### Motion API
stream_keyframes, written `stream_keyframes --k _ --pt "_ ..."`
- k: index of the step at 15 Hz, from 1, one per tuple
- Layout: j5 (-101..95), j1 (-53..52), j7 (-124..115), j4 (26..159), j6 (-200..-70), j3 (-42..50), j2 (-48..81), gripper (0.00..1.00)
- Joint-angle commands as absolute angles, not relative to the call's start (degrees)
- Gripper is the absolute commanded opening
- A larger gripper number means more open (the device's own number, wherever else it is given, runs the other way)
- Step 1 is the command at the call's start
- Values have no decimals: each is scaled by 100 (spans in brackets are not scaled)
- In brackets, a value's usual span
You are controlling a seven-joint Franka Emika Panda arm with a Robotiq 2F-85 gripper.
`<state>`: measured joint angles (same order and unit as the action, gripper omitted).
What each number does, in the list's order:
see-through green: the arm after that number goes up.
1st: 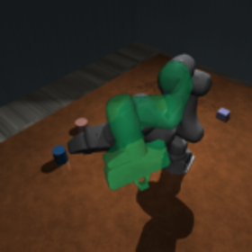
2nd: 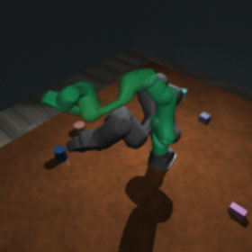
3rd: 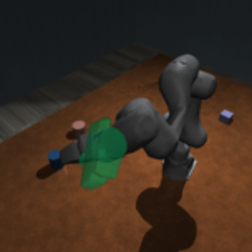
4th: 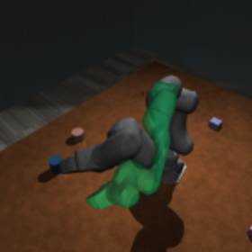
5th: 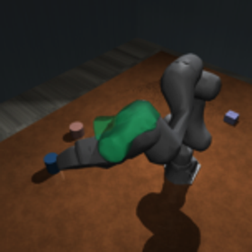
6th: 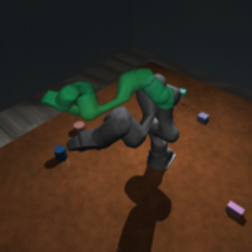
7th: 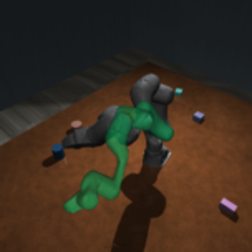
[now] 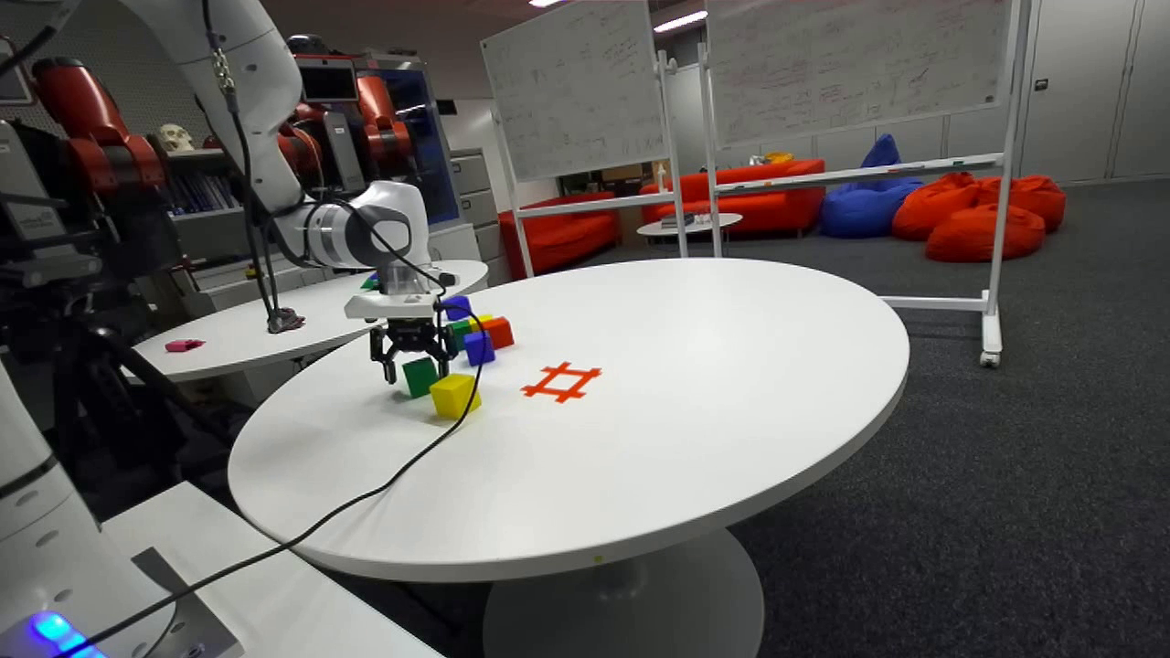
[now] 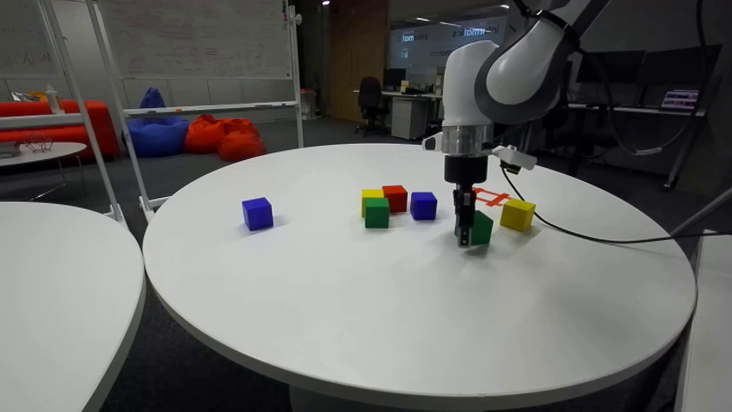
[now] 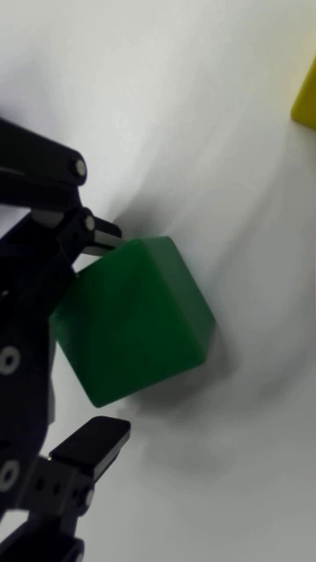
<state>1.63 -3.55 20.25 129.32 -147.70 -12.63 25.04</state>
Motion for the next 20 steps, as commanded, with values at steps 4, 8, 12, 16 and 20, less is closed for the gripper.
stream_keyframes --k 4,8,12,16,20 --pt "-58 -780 1565 14012 -15111 -1312 1590 100" --pt "-142 -1003 1305 14420 -15171 -1319 1088 100" --pt "-1 -1007 1466 14184 -14976 -1349 1255 100" --pt "0 -1012 1463 14234 -14976 -1347 1206 100" --pt "0 -1012 1462 14240 -14976 -1347 1206 100"
